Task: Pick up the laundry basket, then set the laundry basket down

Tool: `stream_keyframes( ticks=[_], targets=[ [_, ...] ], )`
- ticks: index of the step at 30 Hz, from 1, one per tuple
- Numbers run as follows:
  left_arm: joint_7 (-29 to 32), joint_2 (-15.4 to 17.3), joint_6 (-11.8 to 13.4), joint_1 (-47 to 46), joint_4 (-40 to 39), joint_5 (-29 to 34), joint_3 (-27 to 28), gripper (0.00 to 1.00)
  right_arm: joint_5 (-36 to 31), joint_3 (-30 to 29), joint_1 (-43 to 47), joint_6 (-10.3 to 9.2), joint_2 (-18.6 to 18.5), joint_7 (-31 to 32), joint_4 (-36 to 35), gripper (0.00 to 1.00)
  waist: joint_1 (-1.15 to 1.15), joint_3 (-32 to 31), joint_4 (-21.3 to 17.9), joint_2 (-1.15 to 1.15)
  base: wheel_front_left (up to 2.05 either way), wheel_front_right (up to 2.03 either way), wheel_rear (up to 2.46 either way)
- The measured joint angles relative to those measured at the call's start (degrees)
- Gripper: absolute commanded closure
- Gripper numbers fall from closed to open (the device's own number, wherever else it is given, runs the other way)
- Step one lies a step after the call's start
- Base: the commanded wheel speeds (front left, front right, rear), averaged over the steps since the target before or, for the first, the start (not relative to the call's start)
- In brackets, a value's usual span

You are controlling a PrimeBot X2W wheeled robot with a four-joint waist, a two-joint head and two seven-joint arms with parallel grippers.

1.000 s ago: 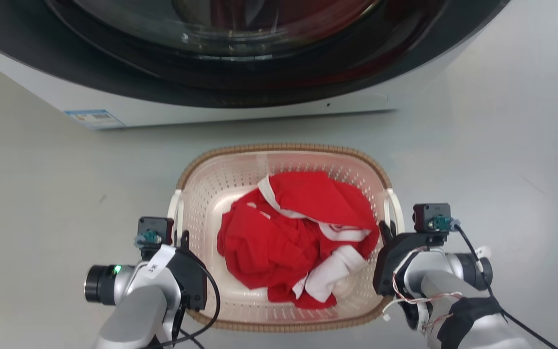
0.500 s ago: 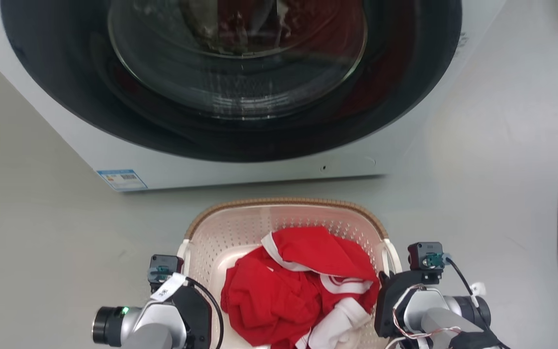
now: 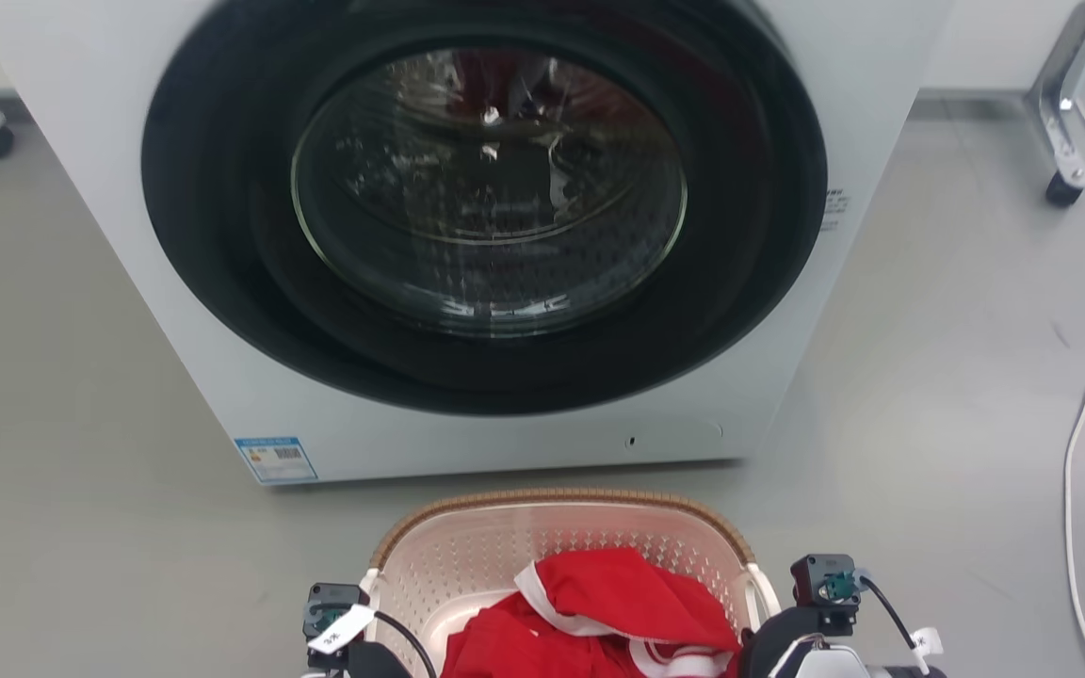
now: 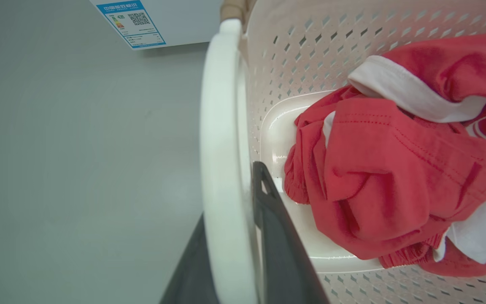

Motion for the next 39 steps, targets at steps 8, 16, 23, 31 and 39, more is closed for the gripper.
stream_keyframes(
  ticks=[8, 16, 23, 31, 39],
  targets=[
    [0.8, 0.2, 0.5, 0.8, -0.4, -1.9, -1.3, 1.0, 1.6, 1.2, 0.9, -0.01, 0.0, 0.3, 0.0, 1.0, 0.0, -4.3, 0.3, 0.0, 0.0, 0.0, 0.0],
    [1.0, 0.4, 1.0, 0.8, -0.4, -2.7, -2.3, 1.0, 2.4, 2.2, 0.8, -0.01, 0.0, 0.7, 0.0, 1.0, 0.01, -5.5, 0.4, 0.01, 0.0, 0.0, 0.0],
    [1.0, 0.4, 1.0, 0.8, -0.3, -3.2, -3.0, 1.0, 3.4, 3.1, 0.8, -0.02, -0.1, 0.7, 0.2, 1.0, 0.01, -5.9, 0.4, 0.01, 0.0, 0.0, 0.0],
    [1.0, 0.4, 1.1, 0.8, -0.2, -3.7, -3.8, 1.0, 4.0, 4.0, 0.4, -0.03, -0.1, 0.7, 0.5, 1.0, 0.01, -6.0, 0.2, 0.02, 0.0, 0.0, 0.0],
    [1.0, 0.4, 1.5, 0.8, 0.0, -5.2, -4.4, 1.0, 4.9, 4.8, 0.2, -0.03, -0.1, 0.7, 0.8, 1.0, 0.01, -6.0, 0.1, 0.02, 0.0, 0.0, 0.0]
  ],
)
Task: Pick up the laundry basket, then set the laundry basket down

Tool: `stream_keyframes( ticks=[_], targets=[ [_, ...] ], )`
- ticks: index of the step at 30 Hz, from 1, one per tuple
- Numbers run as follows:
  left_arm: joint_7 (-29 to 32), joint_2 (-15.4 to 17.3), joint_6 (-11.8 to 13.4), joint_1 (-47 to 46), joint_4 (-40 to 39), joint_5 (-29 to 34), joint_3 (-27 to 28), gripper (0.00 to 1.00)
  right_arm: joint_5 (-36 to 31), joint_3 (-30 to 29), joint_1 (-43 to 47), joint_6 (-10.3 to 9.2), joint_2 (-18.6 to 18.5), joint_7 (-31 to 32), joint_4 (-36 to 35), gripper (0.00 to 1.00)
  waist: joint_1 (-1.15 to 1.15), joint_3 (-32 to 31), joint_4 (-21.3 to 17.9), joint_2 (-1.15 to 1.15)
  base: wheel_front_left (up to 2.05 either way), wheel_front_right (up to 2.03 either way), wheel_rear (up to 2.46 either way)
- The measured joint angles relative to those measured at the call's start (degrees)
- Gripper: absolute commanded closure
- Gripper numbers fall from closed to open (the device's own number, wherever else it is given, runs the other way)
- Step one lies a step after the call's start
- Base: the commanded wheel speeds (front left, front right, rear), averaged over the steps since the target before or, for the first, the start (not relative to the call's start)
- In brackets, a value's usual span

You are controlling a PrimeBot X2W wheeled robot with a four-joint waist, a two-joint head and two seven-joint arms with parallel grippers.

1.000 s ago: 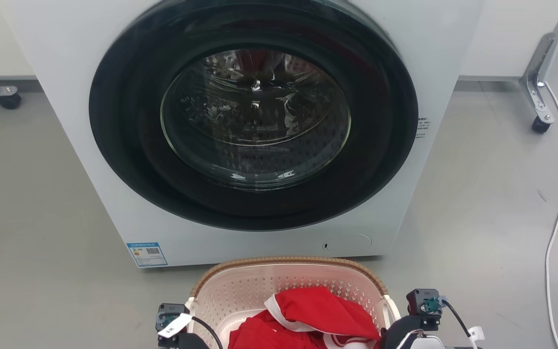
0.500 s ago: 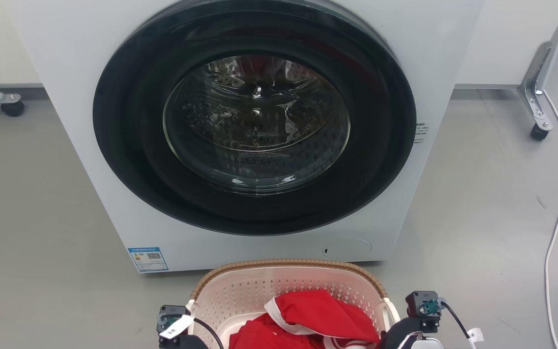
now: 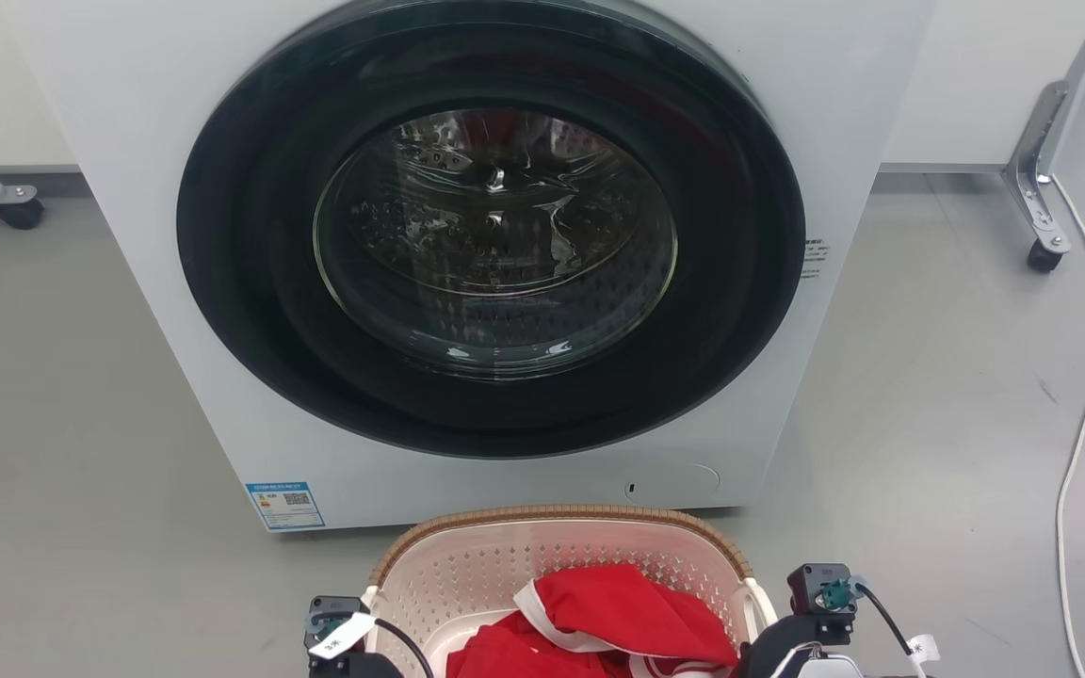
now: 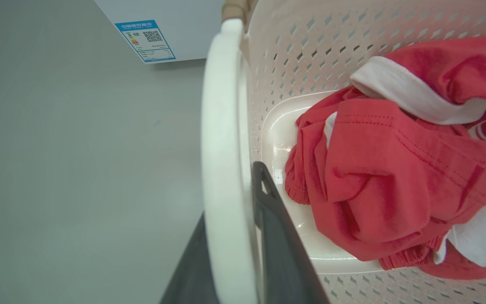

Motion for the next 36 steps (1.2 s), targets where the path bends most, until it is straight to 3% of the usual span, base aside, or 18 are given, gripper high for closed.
stream_keyframes(
  ticks=[18, 36],
  targets=[
    [-1.4, 0.0, 0.5, -0.5, 0.3, -1.4, 0.1, 1.0, 0.7, 1.8, -2.0, 0.0, 0.0, -0.6, 0.2, 1.0, 0.0, 3.4, -0.2, 0.0, 0.0, 0.0, 0.0],
    [-4.8, 0.0, 0.6, -8.9, 0.7, -1.6, 2.4, 1.0, -0.5, 3.0, -12.0, -0.02, -0.3, -2.2, 0.6, 1.0, 0.02, 16.5, -0.8, 0.0, 0.0, 0.0, 0.0]
  ],
)
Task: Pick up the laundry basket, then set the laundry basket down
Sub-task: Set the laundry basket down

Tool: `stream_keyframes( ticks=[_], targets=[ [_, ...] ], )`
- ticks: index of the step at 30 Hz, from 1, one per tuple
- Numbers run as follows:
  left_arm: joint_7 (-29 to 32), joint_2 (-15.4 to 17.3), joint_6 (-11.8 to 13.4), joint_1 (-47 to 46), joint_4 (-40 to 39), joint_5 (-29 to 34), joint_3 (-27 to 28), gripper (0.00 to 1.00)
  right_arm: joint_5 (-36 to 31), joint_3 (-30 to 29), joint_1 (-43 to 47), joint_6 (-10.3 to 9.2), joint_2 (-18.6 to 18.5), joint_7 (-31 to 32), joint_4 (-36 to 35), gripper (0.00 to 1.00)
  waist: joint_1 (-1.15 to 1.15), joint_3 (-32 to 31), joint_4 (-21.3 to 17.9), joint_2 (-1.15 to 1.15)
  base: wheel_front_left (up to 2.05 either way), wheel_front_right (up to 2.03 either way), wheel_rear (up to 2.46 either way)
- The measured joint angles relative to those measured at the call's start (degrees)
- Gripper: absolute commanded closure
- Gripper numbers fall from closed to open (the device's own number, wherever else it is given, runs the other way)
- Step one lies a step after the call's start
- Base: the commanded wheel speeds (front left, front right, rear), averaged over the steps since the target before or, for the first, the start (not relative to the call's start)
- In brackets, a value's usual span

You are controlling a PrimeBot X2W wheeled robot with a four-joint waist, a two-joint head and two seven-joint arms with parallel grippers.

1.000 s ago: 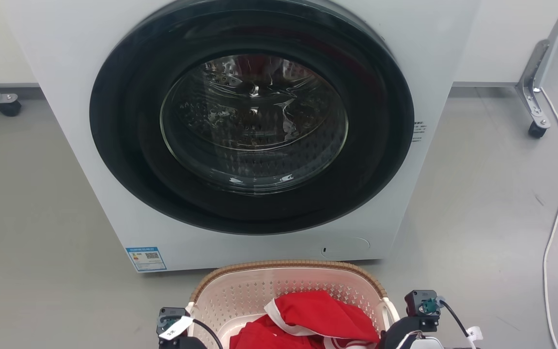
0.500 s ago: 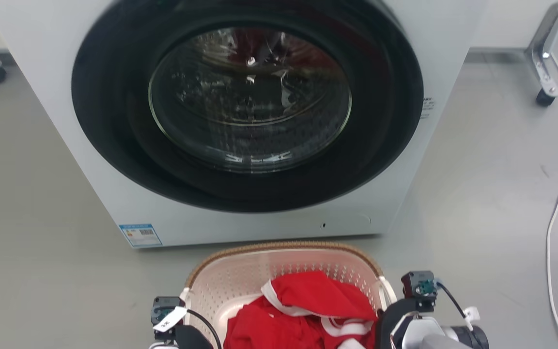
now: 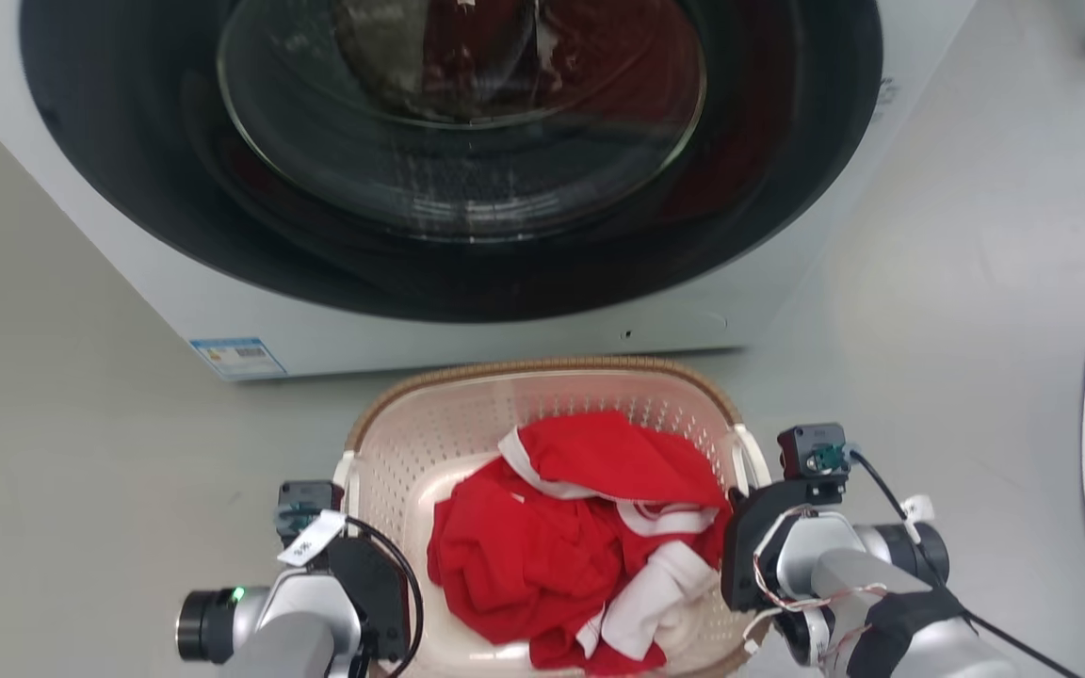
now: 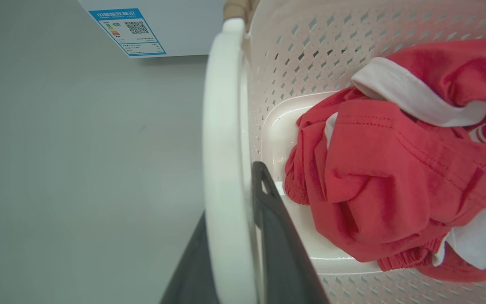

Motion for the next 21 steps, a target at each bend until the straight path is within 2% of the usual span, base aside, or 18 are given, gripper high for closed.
stream_keyframes(
  ticks=[21],
  targets=[
    [-4.1, 0.4, 0.4, -10.6, 0.0, 0.2, 1.6, 1.0, -1.9, -1.0, -12.0, 0.0, -0.1, -2.9, 1.6, 1.0, -0.01, 17.9, -0.3, 0.0, 0.0, 0.0, 0.0]
  ],
)
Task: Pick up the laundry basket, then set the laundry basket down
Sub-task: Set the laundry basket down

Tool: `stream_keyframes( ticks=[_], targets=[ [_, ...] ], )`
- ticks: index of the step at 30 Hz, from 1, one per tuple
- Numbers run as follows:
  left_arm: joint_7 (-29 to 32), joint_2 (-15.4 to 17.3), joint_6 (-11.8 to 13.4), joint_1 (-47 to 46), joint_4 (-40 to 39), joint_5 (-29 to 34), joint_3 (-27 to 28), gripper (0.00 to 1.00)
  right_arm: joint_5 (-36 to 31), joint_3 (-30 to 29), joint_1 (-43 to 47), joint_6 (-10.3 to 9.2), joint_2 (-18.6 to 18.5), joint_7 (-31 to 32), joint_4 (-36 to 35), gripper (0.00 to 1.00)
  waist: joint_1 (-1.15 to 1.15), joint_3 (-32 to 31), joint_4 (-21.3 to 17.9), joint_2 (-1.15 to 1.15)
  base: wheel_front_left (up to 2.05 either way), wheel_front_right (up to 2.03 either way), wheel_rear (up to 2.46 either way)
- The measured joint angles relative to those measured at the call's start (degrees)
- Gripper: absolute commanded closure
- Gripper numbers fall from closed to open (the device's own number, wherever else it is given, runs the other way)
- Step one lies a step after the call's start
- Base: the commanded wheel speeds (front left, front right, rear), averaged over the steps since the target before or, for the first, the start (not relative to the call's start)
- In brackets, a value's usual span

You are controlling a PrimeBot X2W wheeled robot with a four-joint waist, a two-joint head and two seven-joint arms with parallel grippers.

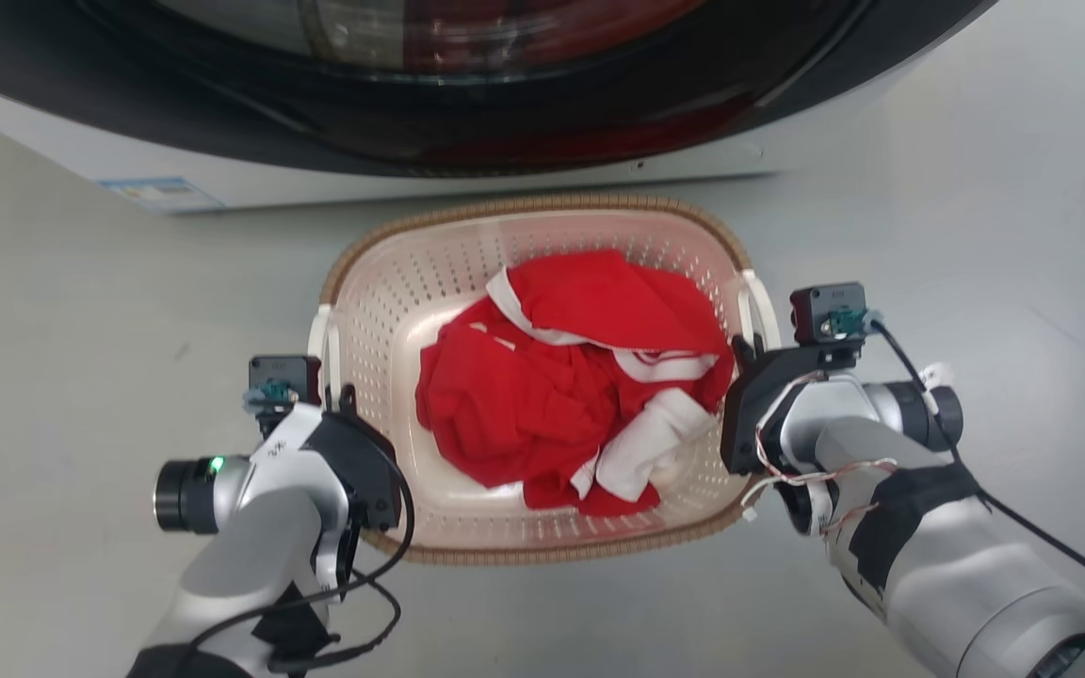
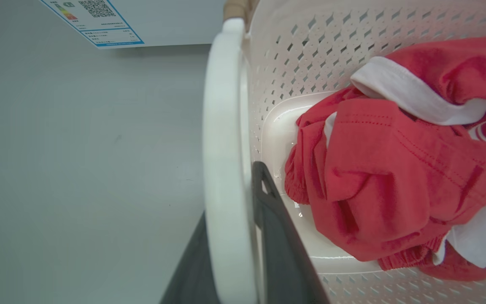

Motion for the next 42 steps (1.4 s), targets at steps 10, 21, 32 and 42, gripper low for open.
stream_keyframes(
  ticks=[10, 21, 32, 42],
  targets=[
    [-1.2, 0.5, 0.0, -6.3, -0.1, 0.2, 0.8, 1.0, -0.8, -0.5, -6.4, 0.0, -0.1, -1.4, 0.6, 1.0, 0.0, 8.6, 0.3, 0.0, 0.0, 0.0, 0.0],
    [-3.5, 0.5, 0.0, -9.4, 0.6, 0.6, 1.1, 1.0, -1.3, -0.5, -9.3, 0.0, -0.1, -3.5, 1.1, 1.0, 0.0, 14.9, 0.7, 0.0, 0.0, 0.0, 0.0],
    [-4.6, 1.2, 0.0, -12.7, 1.3, 1.1, 1.4, 1.0, -1.3, -0.5, -12.0, 0.0, -0.1, -5.0, 0.8, 1.0, -0.01, 17.9, 0.9, -0.01, 0.0, 0.0, 0.0],
    [-6.0, 0.8, 0.0, -13.5, 2.4, 1.2, 1.7, 0.06, -1.6, -0.1, -12.2, 0.05, 0.1, -6.4, 1.3, 0.0, -0.01, 18.5, 1.0, -0.01, 0.0, 0.0, 0.0]
  ],
)
